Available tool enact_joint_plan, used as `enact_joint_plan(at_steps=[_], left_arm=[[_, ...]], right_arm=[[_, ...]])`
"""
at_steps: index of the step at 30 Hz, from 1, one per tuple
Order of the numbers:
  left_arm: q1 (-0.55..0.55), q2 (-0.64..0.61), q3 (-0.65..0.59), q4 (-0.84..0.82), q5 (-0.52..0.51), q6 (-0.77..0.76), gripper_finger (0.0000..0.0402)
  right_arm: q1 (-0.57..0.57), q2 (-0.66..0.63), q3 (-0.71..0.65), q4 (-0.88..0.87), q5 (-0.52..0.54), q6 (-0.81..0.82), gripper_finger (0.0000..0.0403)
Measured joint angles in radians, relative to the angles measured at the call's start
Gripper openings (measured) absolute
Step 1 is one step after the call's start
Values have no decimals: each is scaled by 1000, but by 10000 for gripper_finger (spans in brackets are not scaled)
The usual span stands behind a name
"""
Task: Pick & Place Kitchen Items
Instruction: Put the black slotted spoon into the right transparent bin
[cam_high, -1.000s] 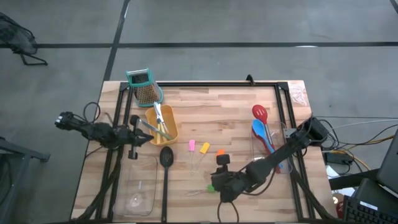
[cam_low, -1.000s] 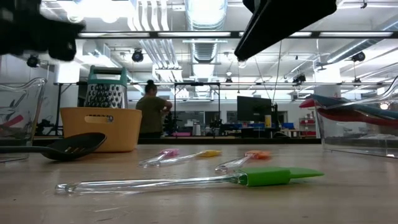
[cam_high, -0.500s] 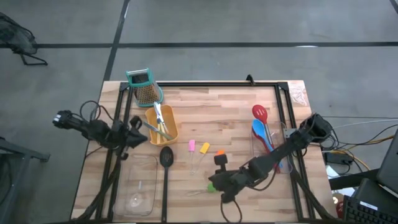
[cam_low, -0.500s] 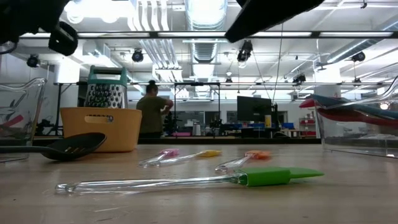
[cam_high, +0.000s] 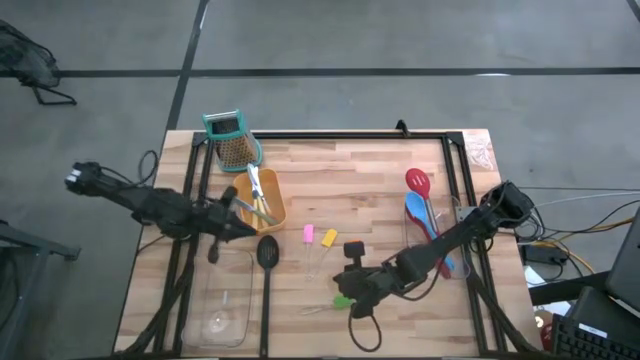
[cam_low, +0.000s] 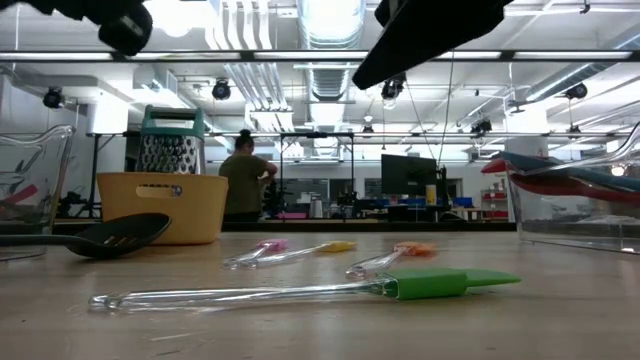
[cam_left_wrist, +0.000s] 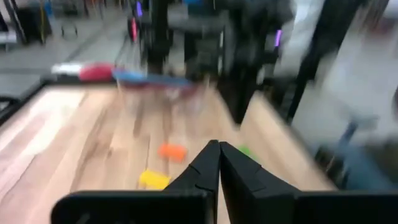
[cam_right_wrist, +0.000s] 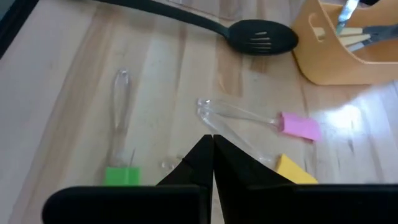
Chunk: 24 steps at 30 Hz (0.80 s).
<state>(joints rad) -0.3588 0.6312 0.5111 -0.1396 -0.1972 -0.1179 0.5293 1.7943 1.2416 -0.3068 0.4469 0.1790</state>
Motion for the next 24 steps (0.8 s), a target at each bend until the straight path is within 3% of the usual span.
enact_joint_plan(at_steps=[9,12,19,24], left_arm=[[2,325,253,-107,-46,69,18],[6,423,319,-251,-26,61,25],[21,636,462,-428,-18,40,98],[56,768,531,-530,50,47,153]], right_arm=[[30,-18,-8,-133,-2,105,8],[46,-51,-20,-163,3,154,8],[66,-74,-41,-142,53,162,8],[66,-74,-53,-134,53,163,8]])
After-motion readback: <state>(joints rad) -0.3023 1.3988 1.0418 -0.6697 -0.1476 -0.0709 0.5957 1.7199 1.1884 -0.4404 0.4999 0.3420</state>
